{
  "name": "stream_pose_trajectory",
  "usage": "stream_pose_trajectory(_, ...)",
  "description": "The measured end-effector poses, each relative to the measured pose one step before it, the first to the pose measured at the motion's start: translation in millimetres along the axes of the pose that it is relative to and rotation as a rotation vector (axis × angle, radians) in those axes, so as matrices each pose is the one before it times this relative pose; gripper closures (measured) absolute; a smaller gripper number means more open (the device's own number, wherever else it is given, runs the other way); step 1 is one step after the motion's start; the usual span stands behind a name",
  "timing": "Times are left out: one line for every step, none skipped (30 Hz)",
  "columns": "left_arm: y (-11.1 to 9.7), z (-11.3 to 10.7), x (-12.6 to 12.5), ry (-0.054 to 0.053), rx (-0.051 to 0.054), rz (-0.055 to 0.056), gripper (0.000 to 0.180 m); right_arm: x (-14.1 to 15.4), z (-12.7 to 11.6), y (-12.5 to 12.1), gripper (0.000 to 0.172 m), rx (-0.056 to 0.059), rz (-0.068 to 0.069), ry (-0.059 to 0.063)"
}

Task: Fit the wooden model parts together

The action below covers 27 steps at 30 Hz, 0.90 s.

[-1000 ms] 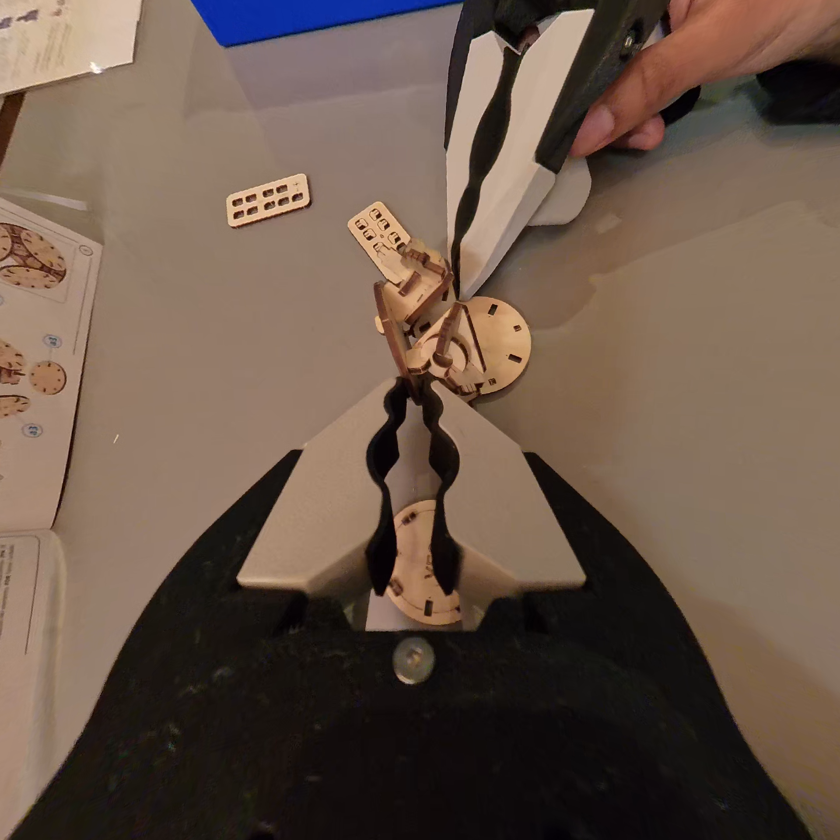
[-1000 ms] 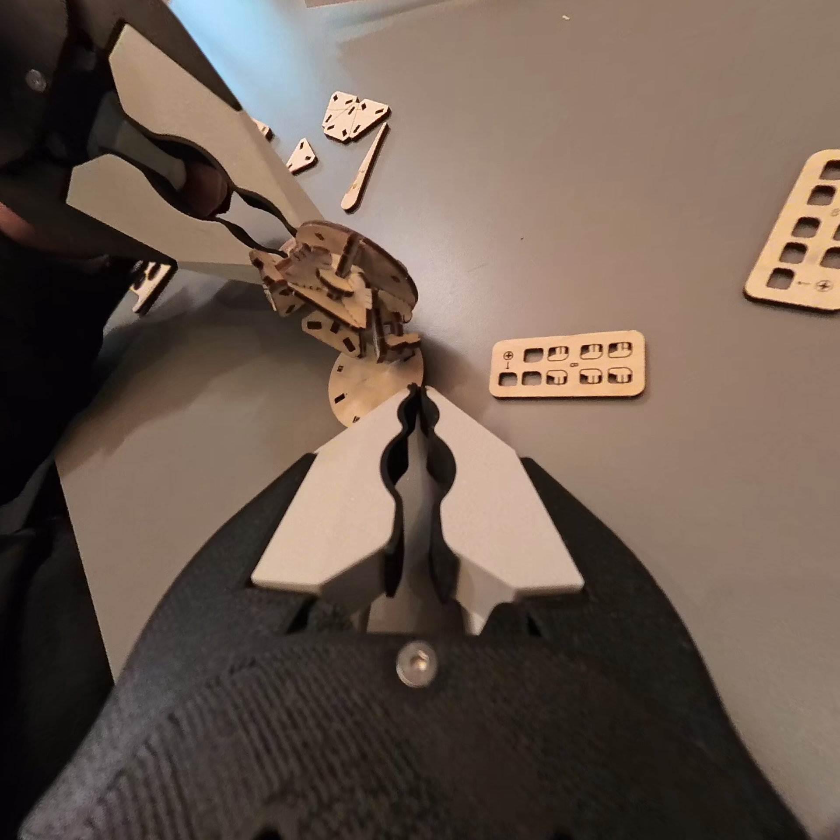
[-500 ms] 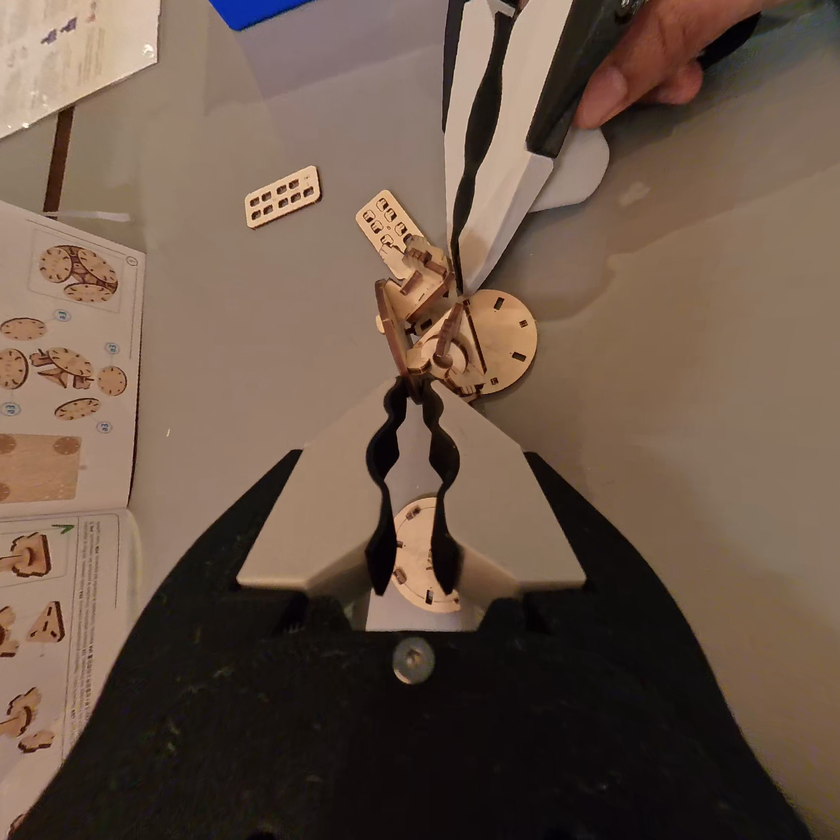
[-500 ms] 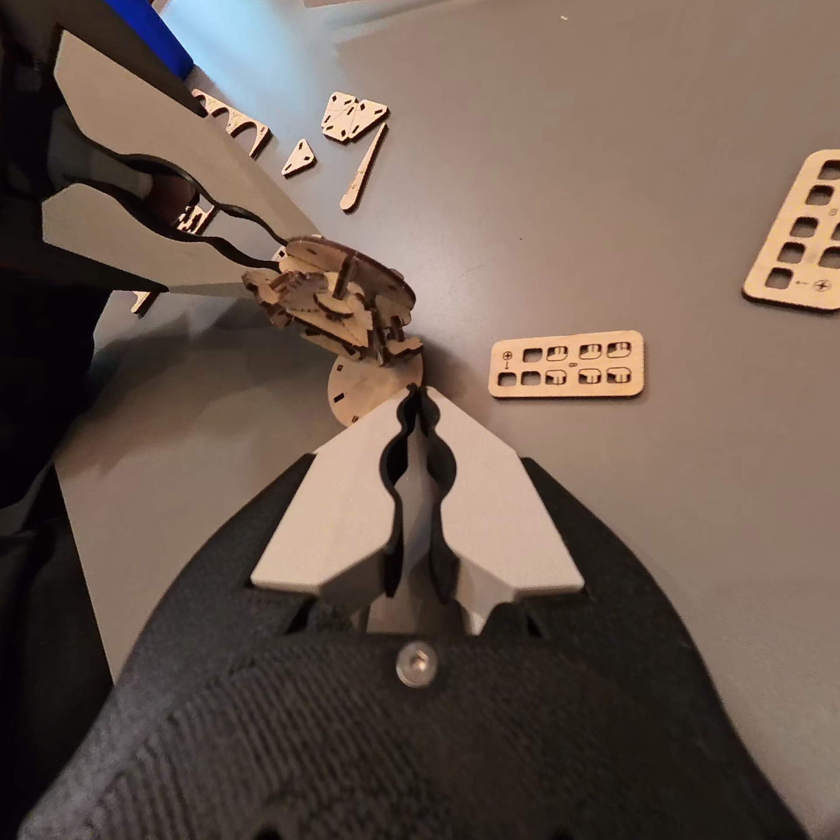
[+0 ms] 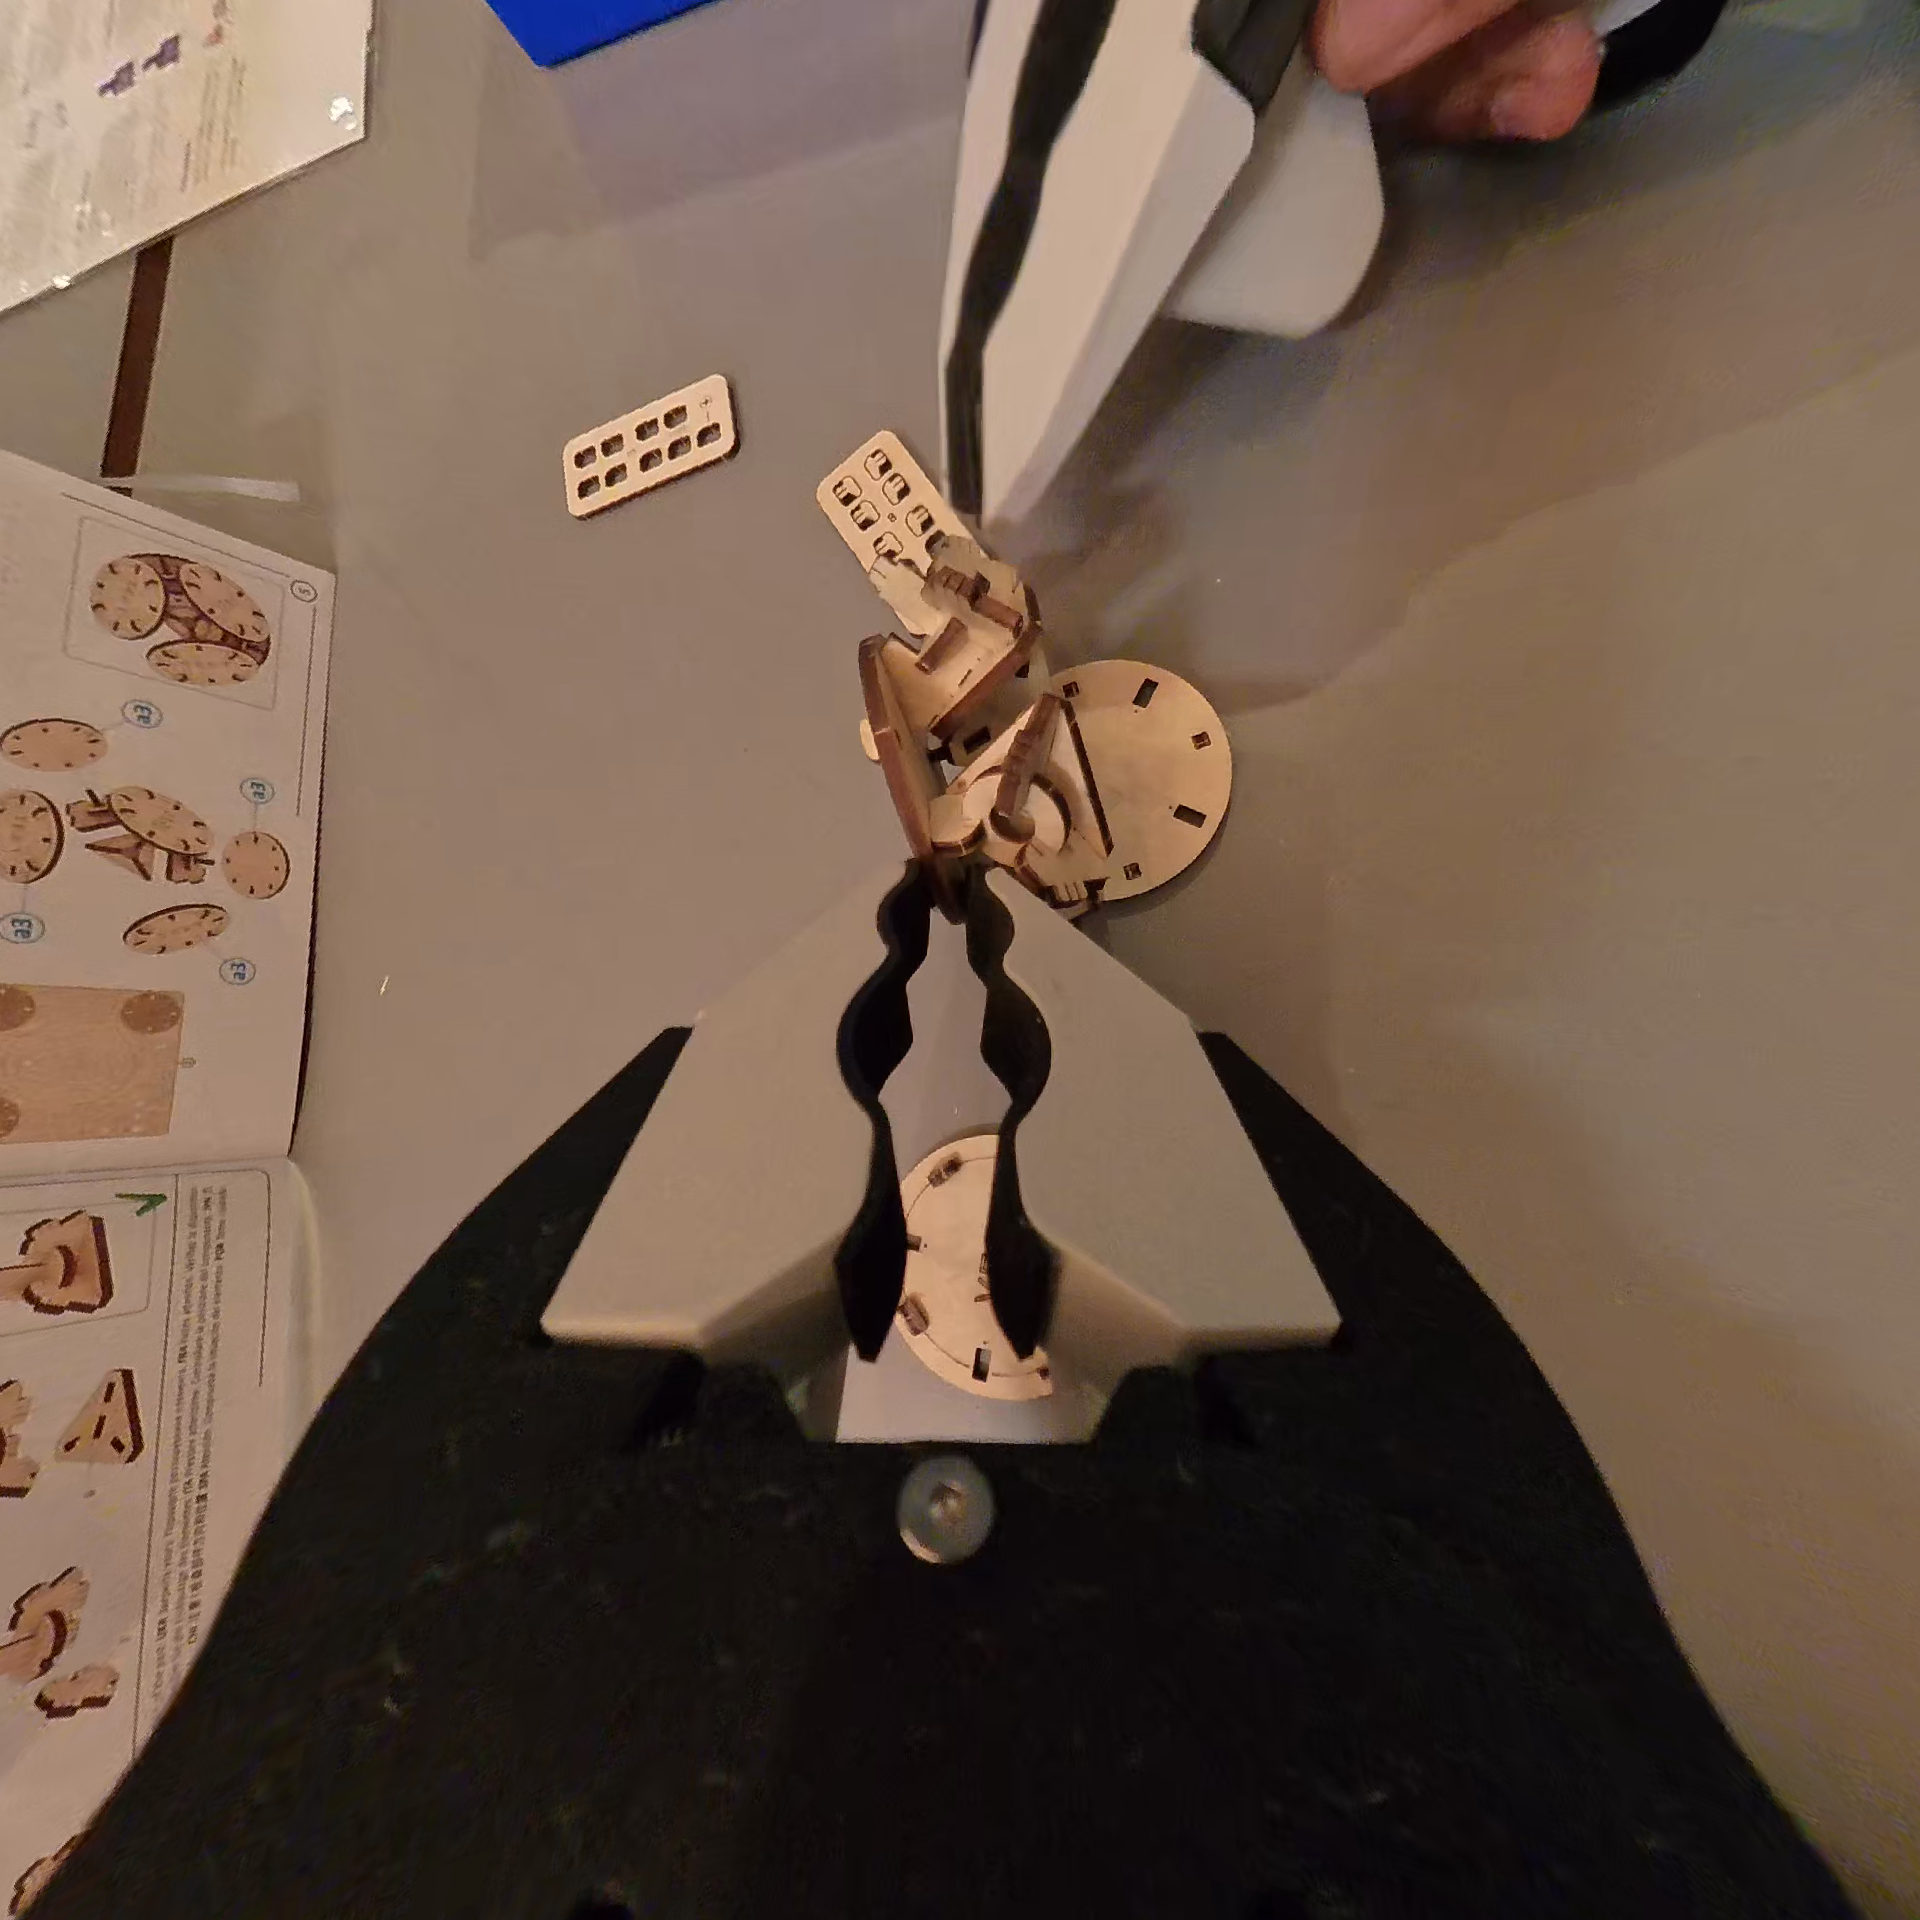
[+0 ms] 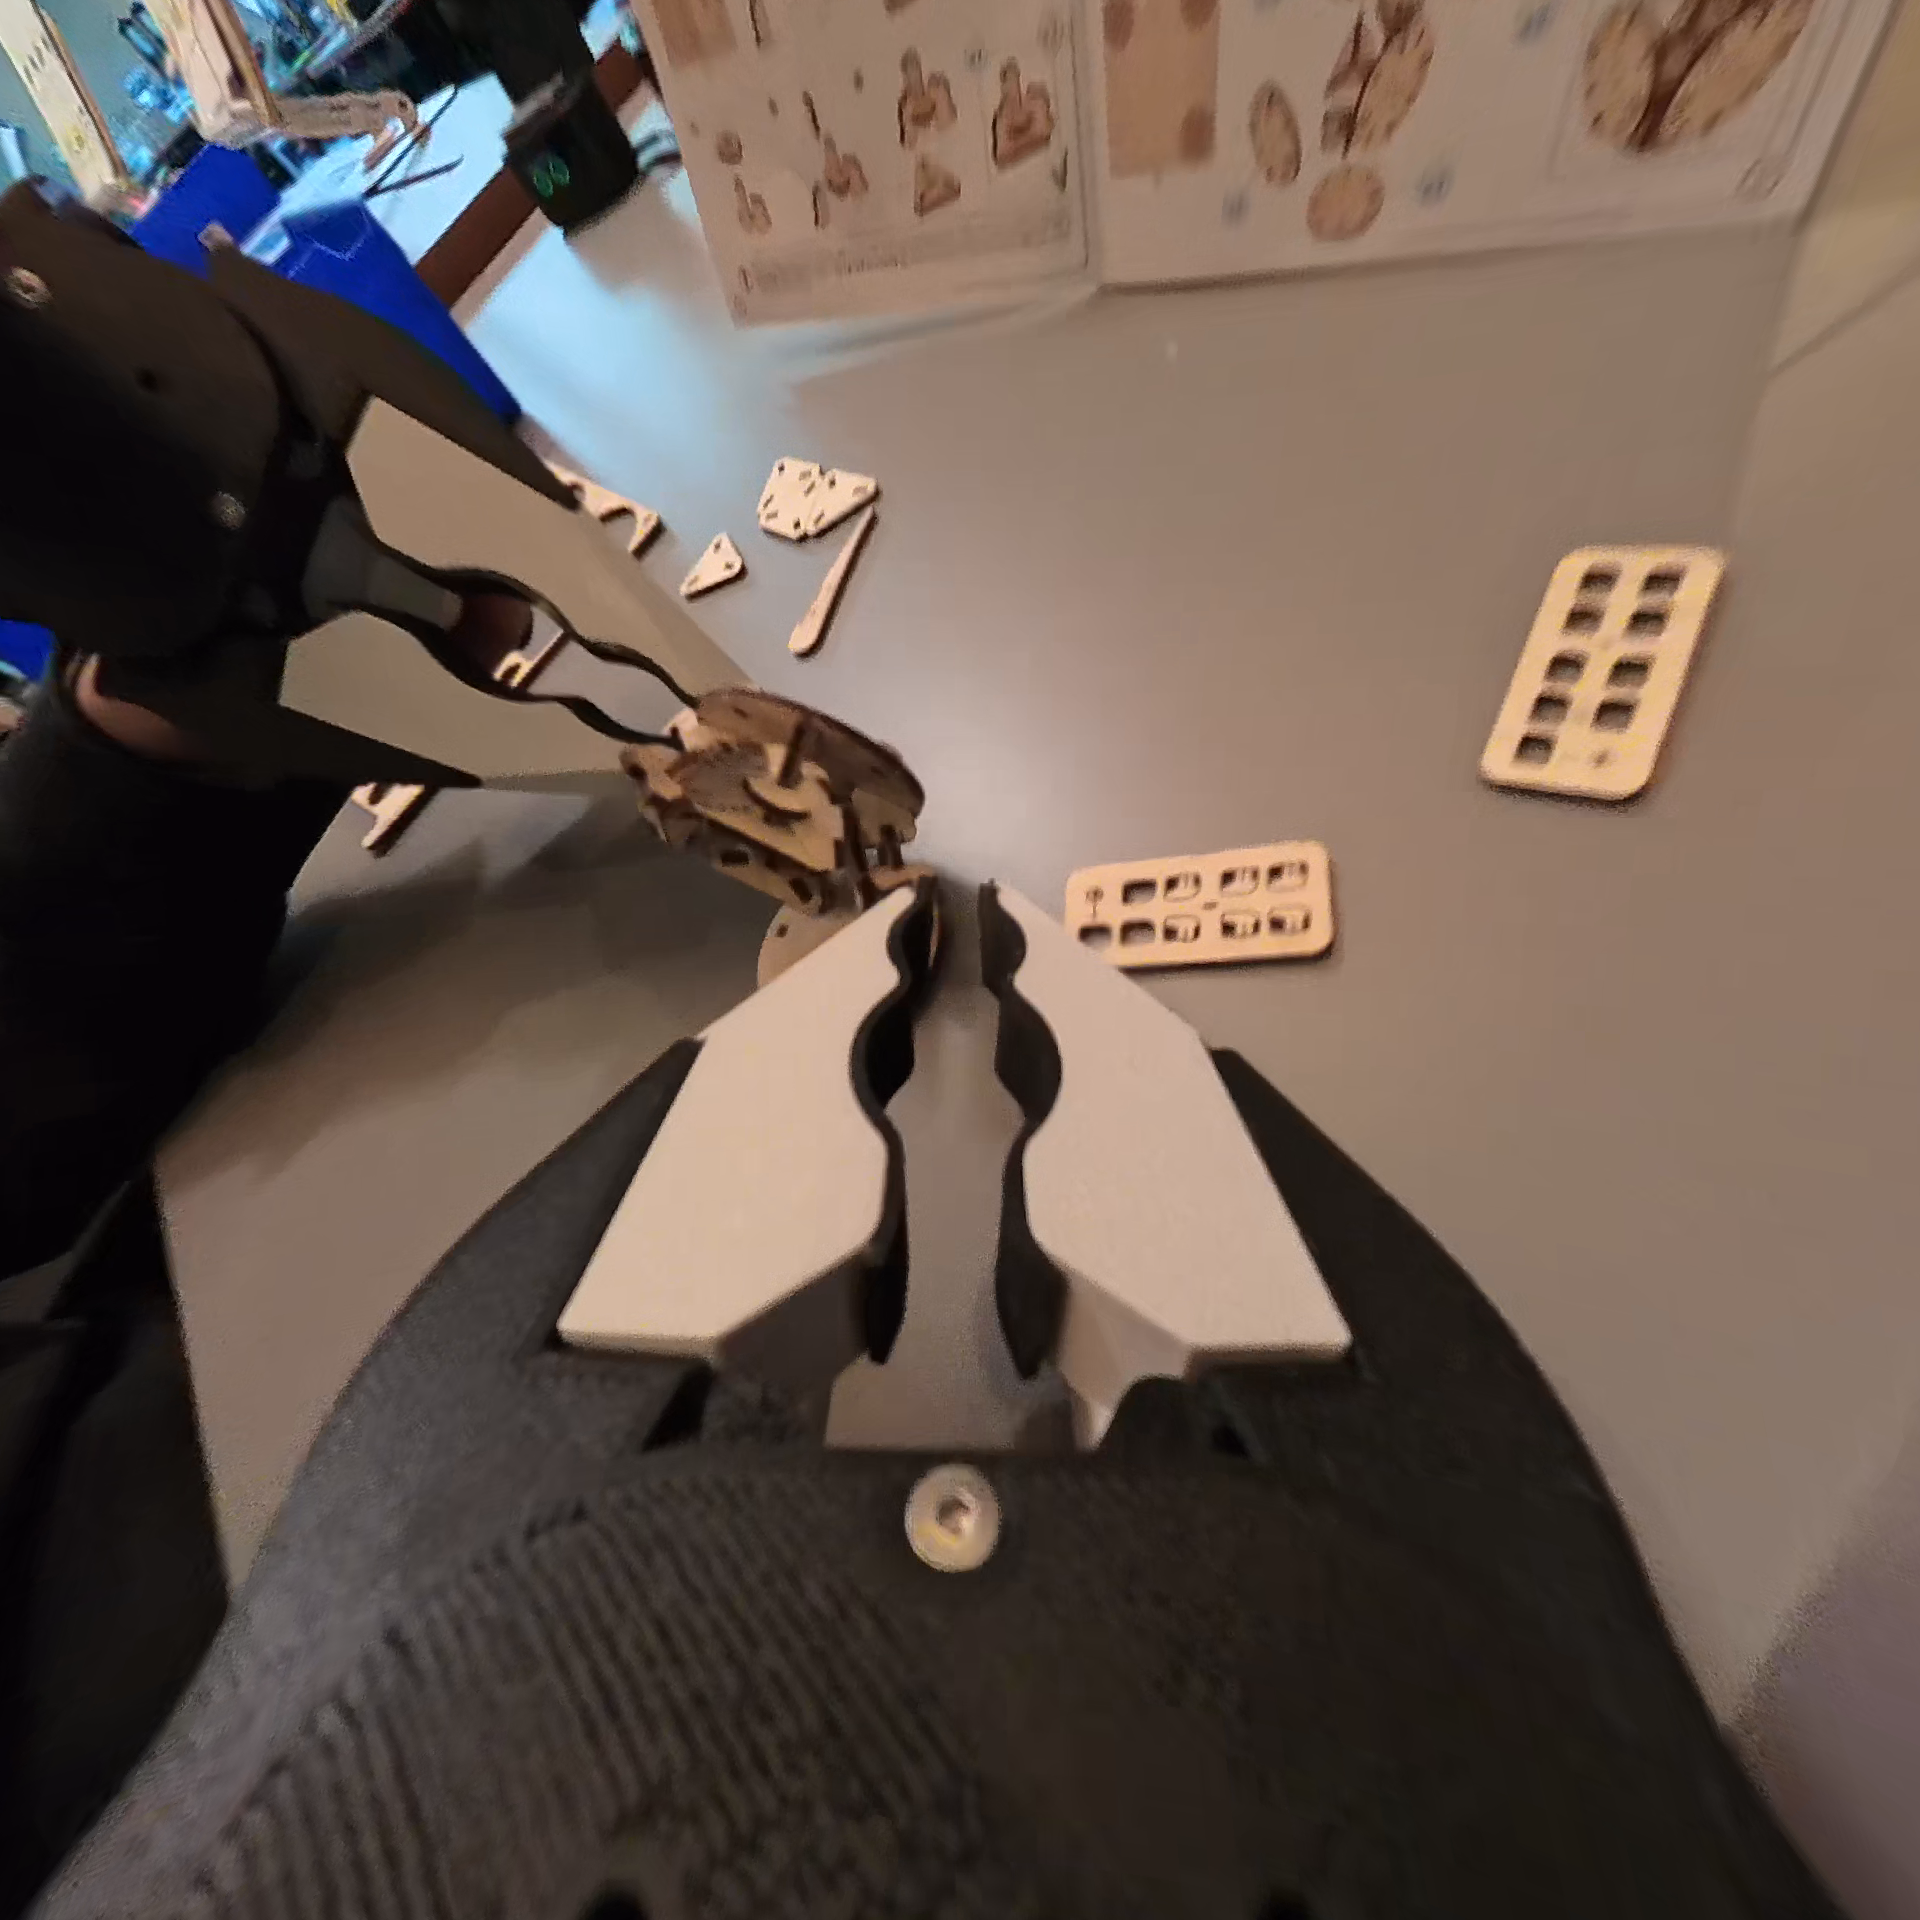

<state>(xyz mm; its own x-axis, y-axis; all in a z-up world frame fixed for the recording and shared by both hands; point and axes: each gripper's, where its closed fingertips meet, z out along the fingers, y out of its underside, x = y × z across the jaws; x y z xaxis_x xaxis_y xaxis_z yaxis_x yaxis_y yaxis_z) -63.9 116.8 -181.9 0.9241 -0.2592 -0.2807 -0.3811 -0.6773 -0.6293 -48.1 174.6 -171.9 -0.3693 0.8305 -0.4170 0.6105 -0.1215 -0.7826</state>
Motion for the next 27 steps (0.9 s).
stream_pose_trajectory(0.00,-0.10,-0.03,-0.0028,-0.0021,0.0024,0.176,-1.26,-2.86,-6.91,0.165,0.0325,-0.0430,0.0190)
stream_pose_trajectory(-0.10,-0.04,0.04,-0.0029,-0.0022,0.0021,0.176,-2.13,-2.64,-7.82,0.165,0.0361,-0.0494,0.0174)
stream_pose_trajectory(-0.08,-0.05,0.09,-0.0026,-0.0023,0.0020,0.176,-2.49,-2.37,-8.36,0.165,0.0395,-0.0504,0.0163)
stream_pose_trajectory(-0.08,-0.03,0.04,-0.0025,-0.0021,0.0016,0.176,-1.72,-1.99,-8.87,0.165,0.0414,-0.0468,0.0174)
stream_pose_trajectory(-0.05,-0.14,-0.03,-0.0019,-0.0017,0.0012,0.176,-0.76,-1.51,-9.32,0.167,0.0422,-0.0422,0.0191)
stream_pose_trajectory(-0.06,0.02,0.02,-0.0013,-0.0014,0.0003,0.176,-0.47,-0.96,-9.10,0.169,0.0395,-0.0363,0.0166)
stream_pose_trajectory(0.02,-0.03,0.03,-0.0007,-0.0004,-0.0004,0.176,-0.97,-0.13,-8.15,0.171,0.0333,-0.0280,0.0084)
stream_pose_trajectory(-0.02,0.04,-0.10,-0.0003,0.0004,-0.0006,0.176,-1.81,0.82,-6.51,0.172,0.0228,-0.0177,0.0005)
stream_pose_trajectory(0.01,0.06,0.08,-0.0002,0.0009,-0.0007,0.176,-2.11,1.86,-3.97,0.172,0.0100,-0.0072,-0.0039)
stream_pose_trajectory(0.03,0.00,-0.07,0.0002,0.0008,-0.0008,0.176,-2.60,2.75,-1.08,0.172,-0.0013,-0.0007,-0.0091)
stream_pose_trajectory(0.03,0.00,0.05,0.0009,0.0008,-0.0012,0.176,-2.65,3.06,1.70,0.172,-0.0122,0.0010,-0.0116)
stream_pose_trajectory(-0.03,0.01,-0.09,0.0014,0.0009,-0.0015,0.176,-0.88,2.07,3.79,0.172,-0.0227,-0.0009,0.0000)
stream_pose_trajectory(0.03,0.02,0.01,0.0012,0.0011,-0.0014,0.176,1.50,0.35,3.86,0.172,-0.0227,-0.0065,0.0157)
stream_pose_trajectory(0.02,0.05,-0.06,0.0013,0.0015,-0.0015,0.176,3.00,-1.33,2.67,0.172,-0.0116,-0.0101,0.0248)
stream_pose_trajectory(0.15,0.05,-0.02,0.0013,0.0014,-0.0012,0.176,3.90,-2.38,2.29,0.172,-0.0053,-0.0045,0.0266)
stream_pose_trajectory(0.14,0.01,-0.02,0.0021,0.0008,-0.0017,0.176,4.38,-3.04,3.52,0.172,-0.0091,0.0084,0.0261)
stream_pose_trajectory(0.06,0.02,-0.01,0.0015,0.0011,-0.0018,0.176,4.42,-3.18,5.18,0.172,-0.0132,0.0212,0.0235)
stream_pose_trajectory(0.03,0.02,0.01,0.0011,0.0011,-0.0015,0.176,3.45,-2.25,7.11,0.172,-0.0196,0.0253,0.0126)
stream_pose_trajectory(0.06,-0.02,0.04,0.0009,0.0006,-0.0011,0.176,2.26,-0.39,9.65,0.172,-0.0330,0.0249,0.0011)
stream_pose_trajectory(0.00,0.02,-0.02,0.0004,0.0003,-0.0004,0.176,1.00,1.44,10.95,0.172,-0.0464,0.0242,-0.0098)
stream_pose_trajectory(0.02,0.05,-0.03,0.0004,-0.0004,-0.0004,0.176,0.64,2.59,9.77,0.172,-0.0458,0.0247,-0.0127)
stream_pose_trajectory(-0.03,-0.07,0.07,0.0001,-0.0010,-0.0002,0.176,-0.70,2.94,6.79,0.172,-0.0344,0.0229,-0.0192)
stream_pose_trajectory(-0.03,0.06,-0.04,-0.0004,-0.0010,0.0003,0.176,-2.40,2.54,3.52,0.172,-0.0205,0.0211,-0.0257)
stream_pose_trajectory(-0.02,0.00,0.07,-0.0007,-0.0009,0.0000,0.176,-3.40,1.34,0.25,0.172,-0.0055,0.0165,-0.0260)
stream_pose_trajectory(0.03,0.00,-0.09,-0.0008,-0.0010,0.0006,0.176,-3.74,0.38,-1.86,0.172,0.0086,0.0076,-0.0206)
stream_pose_trajectory(0.00,0.01,0.02,-0.0003,-0.0008,0.0001,0.176,-2.52,-0.19,-2.17,0.172,0.0134,0.0006,-0.0090)
stream_pose_trajectory(-0.02,0.05,0.05,0.0003,-0.0003,-0.0006,0.176,-0.74,-0.10,-0.75,0.172,0.0061,-0.0023,0.0025)
